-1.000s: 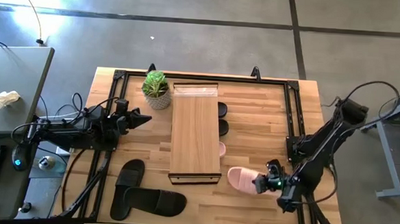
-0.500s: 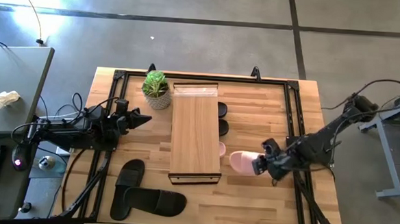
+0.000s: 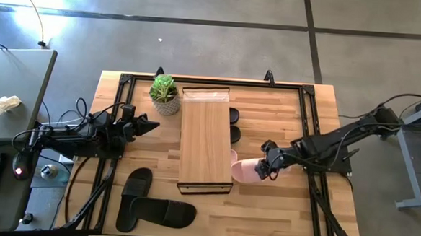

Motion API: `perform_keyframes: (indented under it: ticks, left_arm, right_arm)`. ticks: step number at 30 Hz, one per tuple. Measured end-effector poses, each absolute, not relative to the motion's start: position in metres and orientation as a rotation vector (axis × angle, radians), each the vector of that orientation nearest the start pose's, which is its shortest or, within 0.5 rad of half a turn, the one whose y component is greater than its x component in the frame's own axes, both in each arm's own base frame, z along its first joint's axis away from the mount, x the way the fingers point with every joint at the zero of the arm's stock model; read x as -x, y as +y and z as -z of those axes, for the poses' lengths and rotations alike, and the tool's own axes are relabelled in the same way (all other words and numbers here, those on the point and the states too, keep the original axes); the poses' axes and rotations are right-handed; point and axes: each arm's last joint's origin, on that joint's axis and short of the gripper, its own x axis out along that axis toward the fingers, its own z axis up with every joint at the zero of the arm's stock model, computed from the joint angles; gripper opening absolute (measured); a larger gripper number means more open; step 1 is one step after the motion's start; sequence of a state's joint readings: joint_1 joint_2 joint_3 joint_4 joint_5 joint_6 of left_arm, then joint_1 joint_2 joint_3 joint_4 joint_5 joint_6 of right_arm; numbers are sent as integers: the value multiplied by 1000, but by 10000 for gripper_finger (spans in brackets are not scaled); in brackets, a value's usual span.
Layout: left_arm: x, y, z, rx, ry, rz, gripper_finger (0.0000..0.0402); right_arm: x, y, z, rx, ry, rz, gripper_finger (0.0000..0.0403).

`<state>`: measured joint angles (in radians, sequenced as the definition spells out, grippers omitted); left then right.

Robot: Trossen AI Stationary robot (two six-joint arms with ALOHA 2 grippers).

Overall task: Pick and place slides into the shelf
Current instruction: Move the pink slide under the shelf

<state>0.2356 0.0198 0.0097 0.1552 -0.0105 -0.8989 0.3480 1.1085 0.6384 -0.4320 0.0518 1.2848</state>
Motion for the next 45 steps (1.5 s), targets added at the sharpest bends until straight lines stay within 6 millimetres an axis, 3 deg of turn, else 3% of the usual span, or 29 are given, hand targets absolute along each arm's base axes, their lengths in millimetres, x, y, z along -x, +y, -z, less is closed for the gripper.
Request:
perform_keyframes:
  ticks: [12,27,45]
  left_arm:
    - [-95,23,-180,876,-244,-164,3]
    - [-95,23,-180,876,-246,-163,3]
    - [-95,23,-180,876,-245,-164,3]
  right_arm:
    - [-227,59,-190,-965,914,221,0]
    - [-235,58,-194,-1059,885,147,0]
    - [-264,62,-167,-1126,866,104,0]
